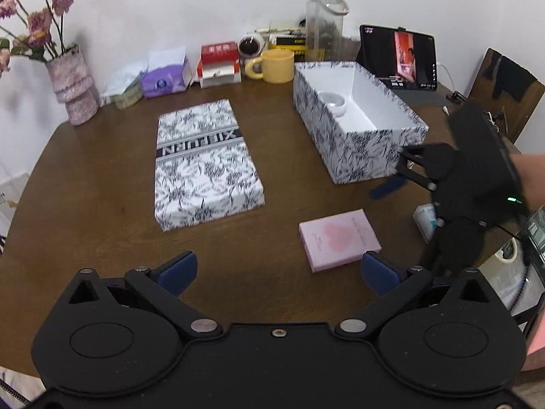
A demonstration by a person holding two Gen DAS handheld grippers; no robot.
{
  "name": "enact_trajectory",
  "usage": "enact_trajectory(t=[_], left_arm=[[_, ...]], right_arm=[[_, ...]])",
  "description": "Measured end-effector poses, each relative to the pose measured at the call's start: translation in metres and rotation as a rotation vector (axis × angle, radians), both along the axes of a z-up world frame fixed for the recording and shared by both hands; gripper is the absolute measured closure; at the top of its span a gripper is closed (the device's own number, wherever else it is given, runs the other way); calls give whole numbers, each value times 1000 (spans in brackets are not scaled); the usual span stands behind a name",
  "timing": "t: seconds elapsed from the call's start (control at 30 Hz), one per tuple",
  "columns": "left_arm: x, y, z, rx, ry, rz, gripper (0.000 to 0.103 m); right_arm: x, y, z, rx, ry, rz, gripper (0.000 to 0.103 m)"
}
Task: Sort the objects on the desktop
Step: 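Withdraw the left gripper while the right gripper reaches toward the pink palette box, then close the right gripper on the pink palette box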
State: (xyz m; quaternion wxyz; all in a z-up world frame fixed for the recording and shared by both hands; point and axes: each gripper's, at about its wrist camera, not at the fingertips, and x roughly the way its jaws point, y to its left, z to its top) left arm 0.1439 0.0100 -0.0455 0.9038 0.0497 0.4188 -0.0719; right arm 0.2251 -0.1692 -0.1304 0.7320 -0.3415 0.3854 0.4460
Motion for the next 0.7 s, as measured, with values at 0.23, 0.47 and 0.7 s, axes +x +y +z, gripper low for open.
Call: enact_trajectory(t=[0.23,0.47,0.7], left_arm=[[7,15,-9,-23,45,21,0],[20,31,-10,-43,72,50,0],[30,36,-12,-43,98,41,0]], right_arm=[[26,24,-24,-77,54,127,0],[43,31,-36,-117,105,168,1],[56,31,-39,-149,216,168,2]])
